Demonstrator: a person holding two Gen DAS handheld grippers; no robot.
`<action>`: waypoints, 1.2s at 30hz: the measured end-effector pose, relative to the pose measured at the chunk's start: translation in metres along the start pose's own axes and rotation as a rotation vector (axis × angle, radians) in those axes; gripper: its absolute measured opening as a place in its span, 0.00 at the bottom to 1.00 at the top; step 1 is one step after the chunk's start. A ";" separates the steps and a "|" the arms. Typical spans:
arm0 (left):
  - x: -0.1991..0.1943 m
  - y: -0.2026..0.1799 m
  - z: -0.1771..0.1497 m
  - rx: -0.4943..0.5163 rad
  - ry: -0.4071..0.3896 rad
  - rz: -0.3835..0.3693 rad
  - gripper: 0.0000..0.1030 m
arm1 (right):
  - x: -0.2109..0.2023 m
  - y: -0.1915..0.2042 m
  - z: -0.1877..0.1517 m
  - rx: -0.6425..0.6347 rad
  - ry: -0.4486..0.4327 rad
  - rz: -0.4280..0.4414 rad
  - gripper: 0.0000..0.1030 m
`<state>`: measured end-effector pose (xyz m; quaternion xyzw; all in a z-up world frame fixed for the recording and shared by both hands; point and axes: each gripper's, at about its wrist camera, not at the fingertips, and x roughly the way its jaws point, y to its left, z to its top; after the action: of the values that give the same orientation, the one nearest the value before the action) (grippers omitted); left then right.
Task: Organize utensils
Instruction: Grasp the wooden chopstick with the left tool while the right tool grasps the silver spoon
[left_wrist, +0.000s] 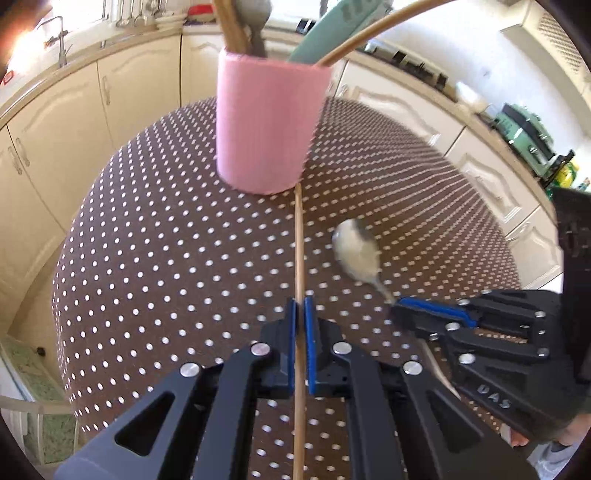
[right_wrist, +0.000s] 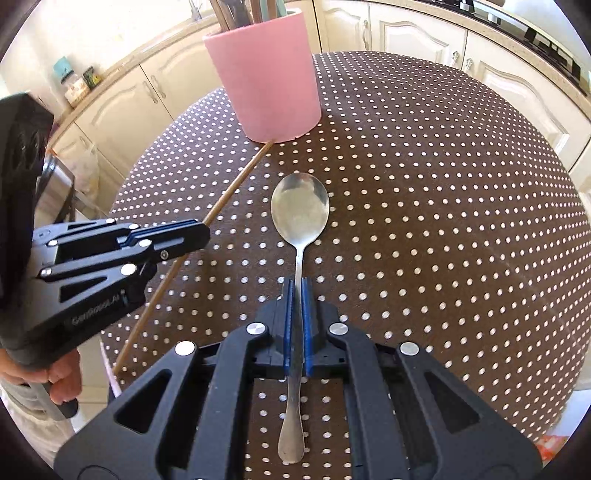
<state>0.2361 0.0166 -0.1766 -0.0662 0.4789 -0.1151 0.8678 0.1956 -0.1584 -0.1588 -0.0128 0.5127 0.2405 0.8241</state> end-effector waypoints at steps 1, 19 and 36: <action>-0.004 -0.003 -0.001 0.003 -0.014 -0.011 0.05 | -0.005 -0.001 -0.004 0.004 -0.017 0.009 0.05; -0.003 -0.001 -0.009 -0.025 0.097 0.022 0.06 | -0.016 0.022 0.002 -0.056 0.109 -0.047 0.11; 0.034 -0.018 0.029 0.093 0.152 0.088 0.05 | 0.005 0.056 0.029 -0.195 0.201 -0.125 0.04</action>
<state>0.2757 -0.0095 -0.1849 0.0040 0.5401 -0.1036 0.8352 0.1983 -0.0990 -0.1370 -0.1488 0.5650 0.2348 0.7769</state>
